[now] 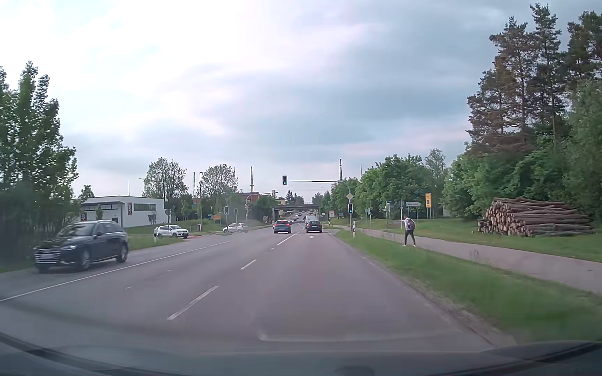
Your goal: Follow the waypoints while adhering to traffic rules and regulations
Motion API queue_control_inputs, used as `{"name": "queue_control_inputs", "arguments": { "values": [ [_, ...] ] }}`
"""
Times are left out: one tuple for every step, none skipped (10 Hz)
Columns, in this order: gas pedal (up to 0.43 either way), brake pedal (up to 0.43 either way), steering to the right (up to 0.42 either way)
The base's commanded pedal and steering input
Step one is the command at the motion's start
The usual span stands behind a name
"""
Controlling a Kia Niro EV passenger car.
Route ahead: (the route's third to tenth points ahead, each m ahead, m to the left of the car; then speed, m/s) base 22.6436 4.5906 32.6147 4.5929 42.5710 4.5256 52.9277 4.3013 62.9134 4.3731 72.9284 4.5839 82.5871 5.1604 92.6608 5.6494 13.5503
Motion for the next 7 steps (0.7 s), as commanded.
{"name": "queue_control_inputs", "arguments": {
  "values": [
    [0.118, 0.000, -0.007],
    [0.118, 0.000, -0.006],
    [0.118, 0.000, -0.005],
    [0.118, 0.000, -0.005],
    [0.118, 0.000, -0.005],
    [0.118, 0.000, -0.004],
    [0.118, 0.000, -0.005]
  ]
}}
